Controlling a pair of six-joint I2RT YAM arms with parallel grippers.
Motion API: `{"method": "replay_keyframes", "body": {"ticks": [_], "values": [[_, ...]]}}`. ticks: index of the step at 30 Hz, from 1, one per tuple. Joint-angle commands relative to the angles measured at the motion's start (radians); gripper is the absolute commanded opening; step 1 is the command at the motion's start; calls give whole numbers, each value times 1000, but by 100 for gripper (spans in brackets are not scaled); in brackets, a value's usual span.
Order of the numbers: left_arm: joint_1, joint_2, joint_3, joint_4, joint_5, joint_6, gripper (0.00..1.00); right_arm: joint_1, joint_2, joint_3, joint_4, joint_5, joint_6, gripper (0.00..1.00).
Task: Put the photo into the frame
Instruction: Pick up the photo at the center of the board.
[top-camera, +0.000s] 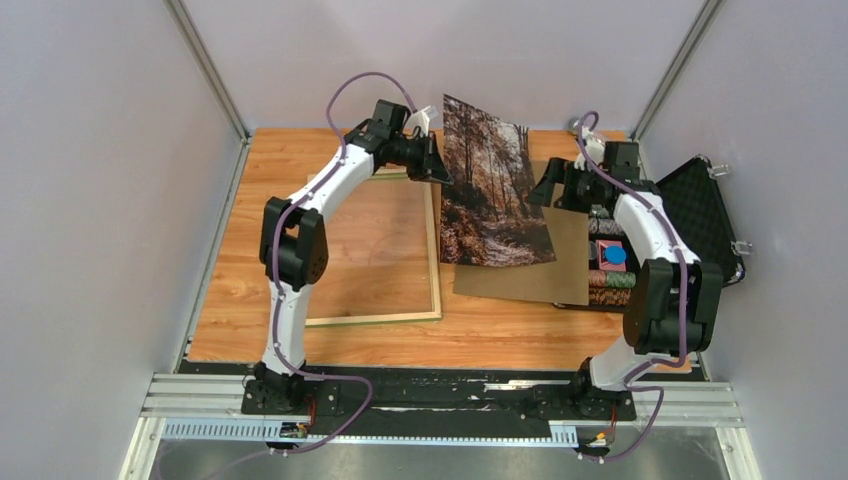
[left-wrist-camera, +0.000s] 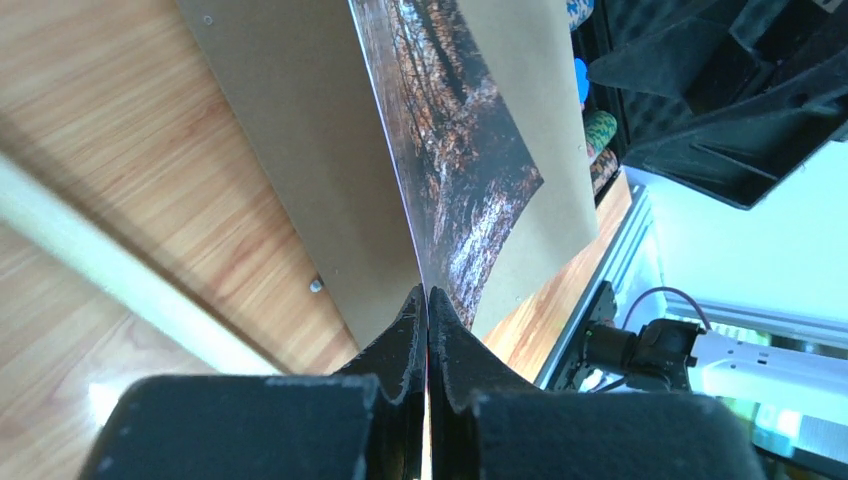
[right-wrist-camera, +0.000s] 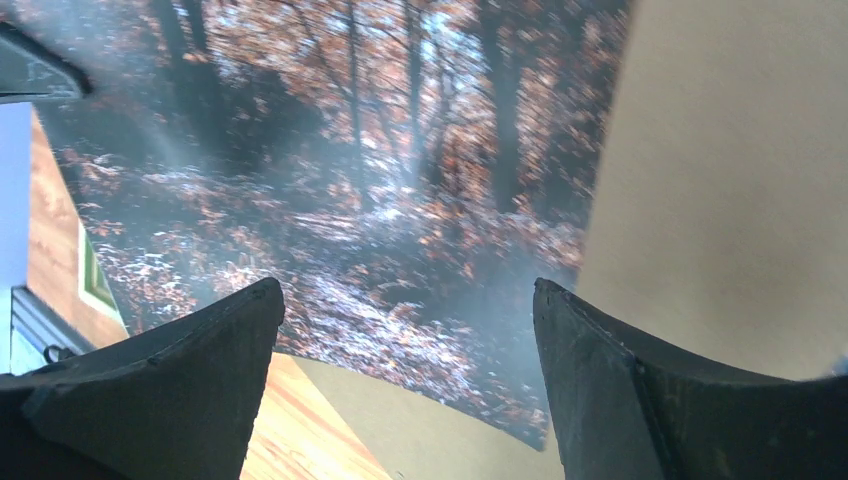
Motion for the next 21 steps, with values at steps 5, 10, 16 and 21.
{"method": "replay_keyframes", "body": {"ticks": [5, 10, 16, 21], "values": [[58, -210, 77, -288, -166, 206, 0, 229, 22, 247, 33, -69, 74, 92], [145, -290, 128, -441, -242, 303, 0, 291, 102, 383, 33, -111, 125, 91], [256, -433, 163, -569, -426, 448, 0, 337, 130, 420, 41, -106, 131, 90], [285, -565, 191, -617, -686, 620, 0, 347, 122, 397, 48, -104, 139, 90]]}}
